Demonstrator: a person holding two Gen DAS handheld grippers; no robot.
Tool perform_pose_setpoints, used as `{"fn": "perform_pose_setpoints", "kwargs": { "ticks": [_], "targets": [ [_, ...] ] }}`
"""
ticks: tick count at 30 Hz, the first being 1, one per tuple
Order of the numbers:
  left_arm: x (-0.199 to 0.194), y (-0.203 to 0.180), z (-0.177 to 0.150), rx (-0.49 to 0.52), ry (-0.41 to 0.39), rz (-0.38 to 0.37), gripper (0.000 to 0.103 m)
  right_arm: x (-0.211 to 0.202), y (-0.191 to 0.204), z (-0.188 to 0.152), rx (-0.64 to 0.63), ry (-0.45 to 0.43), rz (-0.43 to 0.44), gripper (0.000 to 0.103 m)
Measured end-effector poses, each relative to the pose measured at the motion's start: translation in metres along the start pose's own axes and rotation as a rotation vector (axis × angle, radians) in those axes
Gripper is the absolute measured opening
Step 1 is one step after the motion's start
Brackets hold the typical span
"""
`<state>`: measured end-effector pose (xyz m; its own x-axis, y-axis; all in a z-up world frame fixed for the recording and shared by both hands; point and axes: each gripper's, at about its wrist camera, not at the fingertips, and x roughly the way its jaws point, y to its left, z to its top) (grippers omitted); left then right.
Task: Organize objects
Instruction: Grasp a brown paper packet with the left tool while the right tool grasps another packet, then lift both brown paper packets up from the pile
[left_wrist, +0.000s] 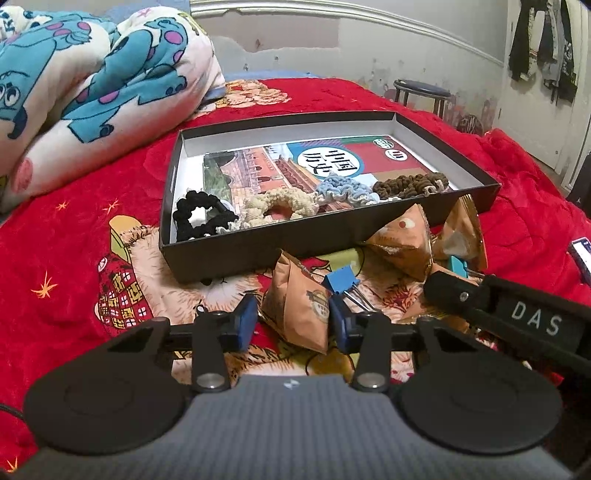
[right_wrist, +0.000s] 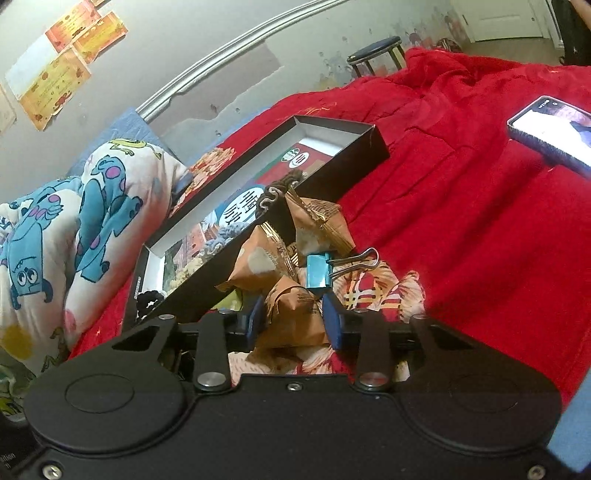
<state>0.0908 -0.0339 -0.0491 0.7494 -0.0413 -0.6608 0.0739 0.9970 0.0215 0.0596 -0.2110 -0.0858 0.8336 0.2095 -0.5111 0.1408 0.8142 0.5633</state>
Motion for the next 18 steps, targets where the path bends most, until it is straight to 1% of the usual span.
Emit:
{"fn": "perform_pose_setpoints", "kwargs": {
  "ticks": [4,18],
  "targets": [
    [-0.0003,0.0008,0.0004,-0.011,-0.006,-0.002,0.044,-0.0003,-0.0021,0.0015,0.022,0.002,0.014,0.032],
    [-0.0066,-0.0014,0.0004,-0.022,-0.006,0.022,0.042,-0.0091,0.0013,-0.0005,0.007,-0.019,0.045,0.031]
  ]
}}
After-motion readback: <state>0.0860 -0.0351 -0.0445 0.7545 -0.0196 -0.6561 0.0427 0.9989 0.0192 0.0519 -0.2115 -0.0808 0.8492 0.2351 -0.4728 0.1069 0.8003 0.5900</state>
